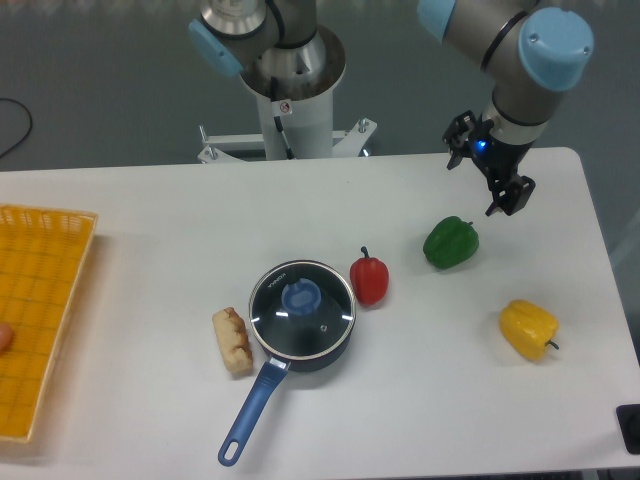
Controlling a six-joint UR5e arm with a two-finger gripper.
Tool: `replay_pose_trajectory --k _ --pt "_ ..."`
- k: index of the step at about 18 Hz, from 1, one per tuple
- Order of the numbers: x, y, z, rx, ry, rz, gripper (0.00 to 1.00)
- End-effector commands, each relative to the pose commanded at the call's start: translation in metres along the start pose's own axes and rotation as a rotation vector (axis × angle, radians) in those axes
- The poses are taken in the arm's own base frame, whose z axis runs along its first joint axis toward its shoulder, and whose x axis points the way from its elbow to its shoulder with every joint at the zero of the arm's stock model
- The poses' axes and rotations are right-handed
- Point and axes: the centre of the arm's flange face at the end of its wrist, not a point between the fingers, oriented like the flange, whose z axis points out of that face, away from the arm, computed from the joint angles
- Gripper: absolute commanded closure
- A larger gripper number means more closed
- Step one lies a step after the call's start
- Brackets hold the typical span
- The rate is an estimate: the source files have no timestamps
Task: Open the lid
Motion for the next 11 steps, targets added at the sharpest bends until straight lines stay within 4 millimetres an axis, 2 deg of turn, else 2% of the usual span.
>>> replay_pose_trajectory --k 6,11 --pt "-0.002 -0.001 -0.001 0.071 -0.015 -0.139 0.00" --pt "-0.001 -0.009 -0.004 0.069 -0.016 -0.397 0.00"
